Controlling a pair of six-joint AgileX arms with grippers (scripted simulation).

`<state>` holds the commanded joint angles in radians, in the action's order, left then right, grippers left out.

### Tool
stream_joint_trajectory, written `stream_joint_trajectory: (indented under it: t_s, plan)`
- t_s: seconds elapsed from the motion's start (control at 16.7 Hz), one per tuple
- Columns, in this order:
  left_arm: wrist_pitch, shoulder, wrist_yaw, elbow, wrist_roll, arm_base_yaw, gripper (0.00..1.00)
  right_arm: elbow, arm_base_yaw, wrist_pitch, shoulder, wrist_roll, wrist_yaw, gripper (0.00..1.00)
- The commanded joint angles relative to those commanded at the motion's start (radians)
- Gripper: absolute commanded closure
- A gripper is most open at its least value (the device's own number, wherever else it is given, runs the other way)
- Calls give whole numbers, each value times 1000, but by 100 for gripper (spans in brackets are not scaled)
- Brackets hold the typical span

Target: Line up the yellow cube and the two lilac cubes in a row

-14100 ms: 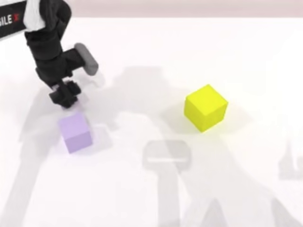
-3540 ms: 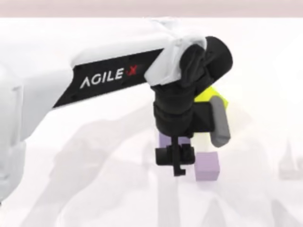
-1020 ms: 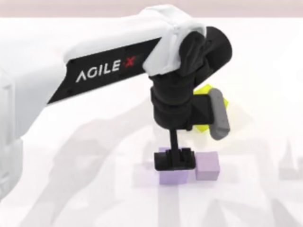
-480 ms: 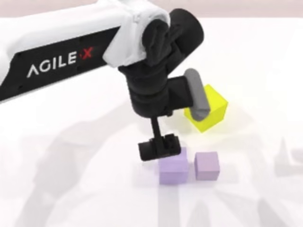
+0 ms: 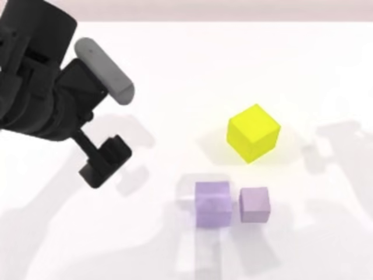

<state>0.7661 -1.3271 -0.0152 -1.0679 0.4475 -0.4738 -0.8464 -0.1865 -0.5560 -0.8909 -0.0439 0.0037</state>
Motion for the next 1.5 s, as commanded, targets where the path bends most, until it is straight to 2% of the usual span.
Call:
stream_joint_trajectory:
  t_s: [0.48,0.78,1.02,1.5]
  plan:
    - [-426,791,5,652,-259,304,0,-849,-175,-519,-916,-46,3,0]
    - [-648,1163,11,939,-385,435,0,-1235,-255,-752,-1333,-67,2,0]
    - [-755,1313,15,1057,-442,488,0,-1381,-288,-847,-1493,-75,1,0]
    - [-766,1327,15,1068,-447,494,0,-1375,-288,-838,-1509,-77,1,0]
